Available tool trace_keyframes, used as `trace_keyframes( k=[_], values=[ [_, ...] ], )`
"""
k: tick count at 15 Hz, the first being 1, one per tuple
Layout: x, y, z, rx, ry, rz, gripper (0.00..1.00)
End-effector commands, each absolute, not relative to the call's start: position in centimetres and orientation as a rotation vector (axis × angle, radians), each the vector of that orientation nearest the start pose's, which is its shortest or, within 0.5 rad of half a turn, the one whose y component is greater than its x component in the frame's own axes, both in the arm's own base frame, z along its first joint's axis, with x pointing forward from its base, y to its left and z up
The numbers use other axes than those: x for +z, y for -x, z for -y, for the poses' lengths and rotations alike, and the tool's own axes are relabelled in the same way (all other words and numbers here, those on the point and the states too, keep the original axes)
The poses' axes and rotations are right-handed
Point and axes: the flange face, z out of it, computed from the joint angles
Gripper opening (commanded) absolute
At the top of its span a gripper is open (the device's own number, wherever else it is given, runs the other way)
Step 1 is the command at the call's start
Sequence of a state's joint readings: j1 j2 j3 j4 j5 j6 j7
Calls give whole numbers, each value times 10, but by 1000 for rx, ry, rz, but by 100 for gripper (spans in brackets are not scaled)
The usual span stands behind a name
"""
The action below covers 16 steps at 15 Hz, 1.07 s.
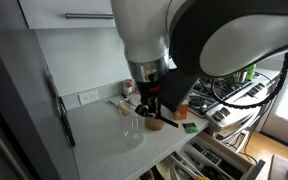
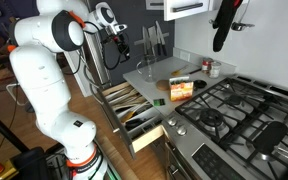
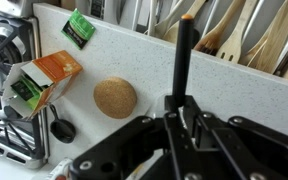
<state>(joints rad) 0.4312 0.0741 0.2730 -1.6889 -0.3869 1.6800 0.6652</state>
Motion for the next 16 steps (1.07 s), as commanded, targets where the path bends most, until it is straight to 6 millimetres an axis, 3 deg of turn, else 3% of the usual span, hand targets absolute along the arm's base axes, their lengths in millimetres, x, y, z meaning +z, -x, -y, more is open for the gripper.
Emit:
trace_keyframes(
  k=[1, 9, 16],
  values=[
    [559, -477, -330, -276, 3529, 245, 3],
    [571, -521, -315, 25, 3571, 727, 3],
    [562, -549, -319, 250, 3564, 1145, 3]
  ],
)
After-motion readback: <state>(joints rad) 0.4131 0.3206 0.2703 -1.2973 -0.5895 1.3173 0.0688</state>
